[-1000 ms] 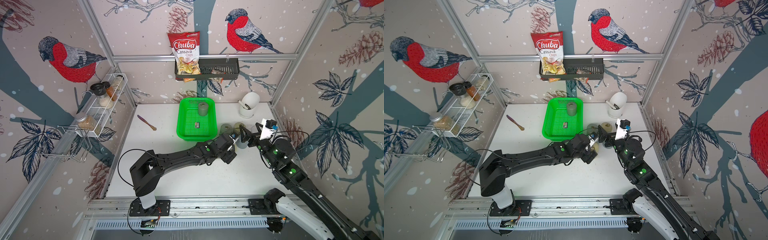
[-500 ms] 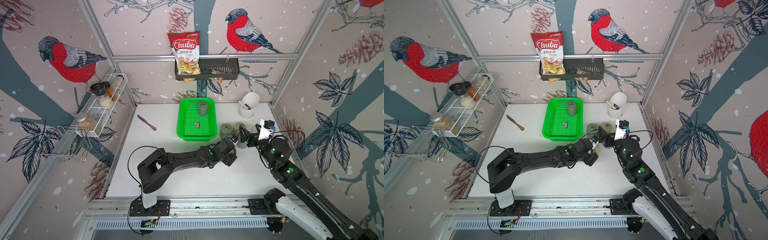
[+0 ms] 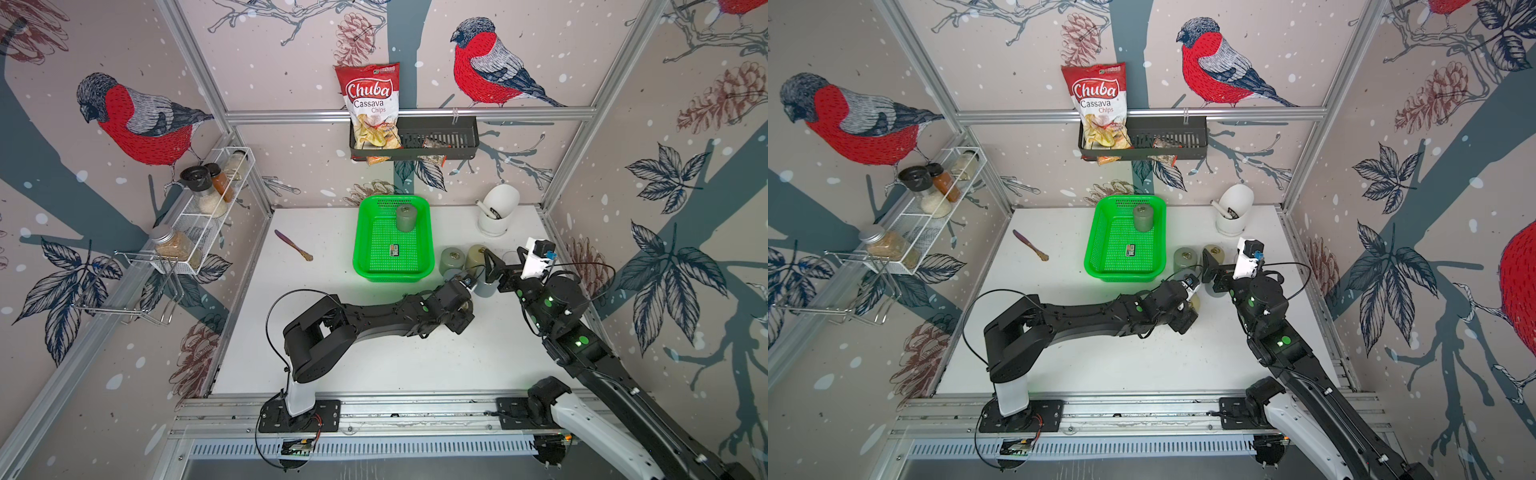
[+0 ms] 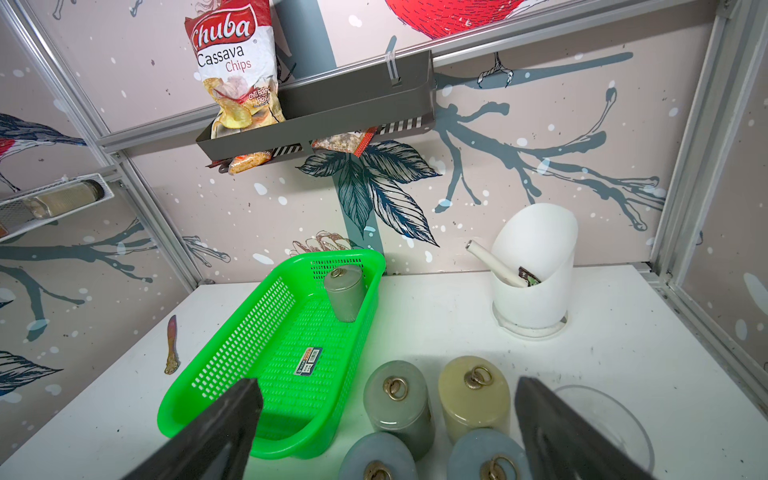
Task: Take the tea canister out of the basket
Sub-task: Place the tea canister at the center of the board.
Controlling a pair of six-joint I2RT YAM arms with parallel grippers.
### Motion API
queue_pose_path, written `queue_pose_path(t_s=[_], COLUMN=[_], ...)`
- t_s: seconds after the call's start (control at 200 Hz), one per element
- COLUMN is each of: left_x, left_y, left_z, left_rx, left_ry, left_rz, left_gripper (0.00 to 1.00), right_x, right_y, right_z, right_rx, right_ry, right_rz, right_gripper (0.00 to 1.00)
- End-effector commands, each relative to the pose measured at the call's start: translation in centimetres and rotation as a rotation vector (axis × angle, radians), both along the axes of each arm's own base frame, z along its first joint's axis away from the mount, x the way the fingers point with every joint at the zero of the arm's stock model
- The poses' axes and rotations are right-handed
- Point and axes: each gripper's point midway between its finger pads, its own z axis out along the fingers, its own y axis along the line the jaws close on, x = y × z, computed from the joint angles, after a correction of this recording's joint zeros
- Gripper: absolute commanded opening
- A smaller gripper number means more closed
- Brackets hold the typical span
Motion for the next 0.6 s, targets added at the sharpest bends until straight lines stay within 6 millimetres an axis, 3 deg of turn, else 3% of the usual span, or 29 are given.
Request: queue_pose_path(t_s=[0.0, 0.595], left_x=[0.9, 1.0], left_y=[-1.8, -1.9], left_z=[2.1, 0.0], left_rx=[-0.096, -0.064], left_ry=[-0.058, -0.038], left_rz=[0.009, 0.008], left_gripper=[0.00, 0.00], right_x=[0.1, 0.3], right_y=[-0.2, 0.0], right_z=[0.8, 0.9], right_rx=[0.015, 0.005], right_ry=[-0.025, -0.019], right_rz=[-0.006, 0.001], right_gripper=[1.00, 1.00])
